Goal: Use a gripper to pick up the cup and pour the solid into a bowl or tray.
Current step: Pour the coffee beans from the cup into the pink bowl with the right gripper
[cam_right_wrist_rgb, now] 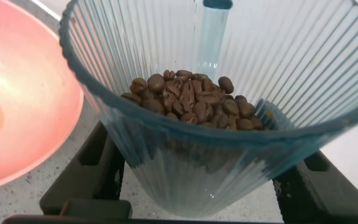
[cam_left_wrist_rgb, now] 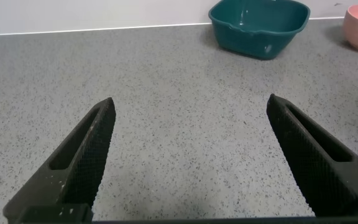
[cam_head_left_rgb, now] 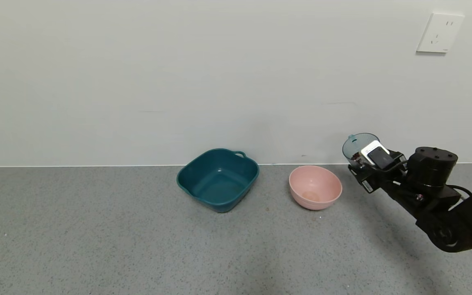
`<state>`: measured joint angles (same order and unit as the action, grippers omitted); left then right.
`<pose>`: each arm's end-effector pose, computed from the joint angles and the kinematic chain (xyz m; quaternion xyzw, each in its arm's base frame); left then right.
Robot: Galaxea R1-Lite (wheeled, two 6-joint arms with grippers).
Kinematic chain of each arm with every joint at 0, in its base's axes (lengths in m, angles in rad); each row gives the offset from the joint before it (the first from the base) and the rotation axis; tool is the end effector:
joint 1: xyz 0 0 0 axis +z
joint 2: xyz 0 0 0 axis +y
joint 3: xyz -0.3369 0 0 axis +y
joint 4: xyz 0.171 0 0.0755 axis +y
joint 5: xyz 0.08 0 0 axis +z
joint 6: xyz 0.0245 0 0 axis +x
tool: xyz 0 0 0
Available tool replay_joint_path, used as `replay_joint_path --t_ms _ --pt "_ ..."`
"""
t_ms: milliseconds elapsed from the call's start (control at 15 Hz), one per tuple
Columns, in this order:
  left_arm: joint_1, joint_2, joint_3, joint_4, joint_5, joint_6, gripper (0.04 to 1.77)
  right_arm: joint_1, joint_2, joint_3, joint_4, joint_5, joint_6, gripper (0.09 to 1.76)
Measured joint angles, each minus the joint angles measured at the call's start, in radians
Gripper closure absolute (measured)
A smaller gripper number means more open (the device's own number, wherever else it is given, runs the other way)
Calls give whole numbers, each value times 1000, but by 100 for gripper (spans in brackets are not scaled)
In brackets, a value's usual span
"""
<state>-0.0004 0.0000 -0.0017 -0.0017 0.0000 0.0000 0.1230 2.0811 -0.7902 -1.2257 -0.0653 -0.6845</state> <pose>-0.0615 0.0000 0.0761 0.0000 -0.0017 -0.0002 1.0000 0.3858 0.0461 0.1437 -0.3382 0.0209 0.0380 0.9401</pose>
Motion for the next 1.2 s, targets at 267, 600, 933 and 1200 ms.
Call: replay_joint_path --t_ms 267,600,933,1200 --pt "0 0 0 0 0 0 6 2 14 0 0 -4 -94 50" --pt "0 0 0 0 0 0 6 8 52 -11 -2 -14 -217 50" --pt "0 0 0 0 0 0 6 20 71 -30 -3 -66 -320 50" --pt "0 0 0 0 0 0 6 23 75 -36 -9 -85 -426 50"
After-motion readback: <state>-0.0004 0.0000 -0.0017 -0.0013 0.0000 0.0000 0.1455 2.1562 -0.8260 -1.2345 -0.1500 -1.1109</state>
